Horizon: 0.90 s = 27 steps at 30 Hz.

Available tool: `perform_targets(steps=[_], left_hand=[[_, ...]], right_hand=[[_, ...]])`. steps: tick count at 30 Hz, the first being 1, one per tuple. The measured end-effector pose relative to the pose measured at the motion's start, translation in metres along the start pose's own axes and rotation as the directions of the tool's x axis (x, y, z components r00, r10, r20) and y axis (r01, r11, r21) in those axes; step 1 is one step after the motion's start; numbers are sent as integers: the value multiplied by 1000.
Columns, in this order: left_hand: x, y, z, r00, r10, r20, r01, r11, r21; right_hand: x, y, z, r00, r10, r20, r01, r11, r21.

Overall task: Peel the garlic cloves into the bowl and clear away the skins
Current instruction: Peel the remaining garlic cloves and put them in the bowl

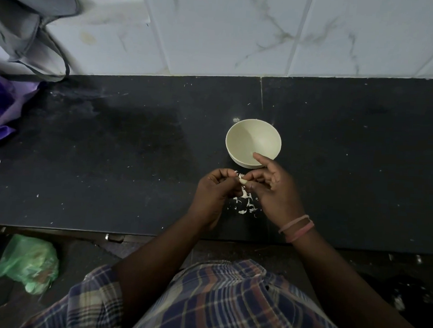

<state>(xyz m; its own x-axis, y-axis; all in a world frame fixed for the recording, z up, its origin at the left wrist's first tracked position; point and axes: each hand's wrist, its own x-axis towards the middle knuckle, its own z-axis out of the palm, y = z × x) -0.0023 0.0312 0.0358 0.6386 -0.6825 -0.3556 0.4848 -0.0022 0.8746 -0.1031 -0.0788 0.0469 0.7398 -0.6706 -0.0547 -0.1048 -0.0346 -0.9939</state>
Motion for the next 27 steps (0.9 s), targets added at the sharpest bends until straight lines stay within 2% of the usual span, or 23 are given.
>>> perform_targets(steps=[3, 5, 11, 16, 21, 27], left_hand=[[1, -2, 1, 999, -45, -14, 44, 996, -72], [0, -3, 0, 998, -56, -27, 55, 997, -57], [1, 0, -3, 998, -54, -23, 57, 984, 168], [4, 3, -5, 994, -111, 21, 101, 959, 265], [6, 4, -3, 984, -176, 31, 164, 957, 237], [10, 5, 0, 955, -290, 60, 293, 955, -42]], right_hand=[[0, 4, 2, 999, 31, -26, -30, 999, 16], [-2, 5, 1, 999, 28, -27, -28, 999, -28], [-5, 2, -5, 993, -107, 55, 120, 931, -344], [-6, 4, -9, 982, -150, 112, 181, 913, -366], [-3, 8, -15, 981, -117, 156, 162, 933, -321], [1, 4, -15, 993, -11, 119, 8, 1000, 29]])
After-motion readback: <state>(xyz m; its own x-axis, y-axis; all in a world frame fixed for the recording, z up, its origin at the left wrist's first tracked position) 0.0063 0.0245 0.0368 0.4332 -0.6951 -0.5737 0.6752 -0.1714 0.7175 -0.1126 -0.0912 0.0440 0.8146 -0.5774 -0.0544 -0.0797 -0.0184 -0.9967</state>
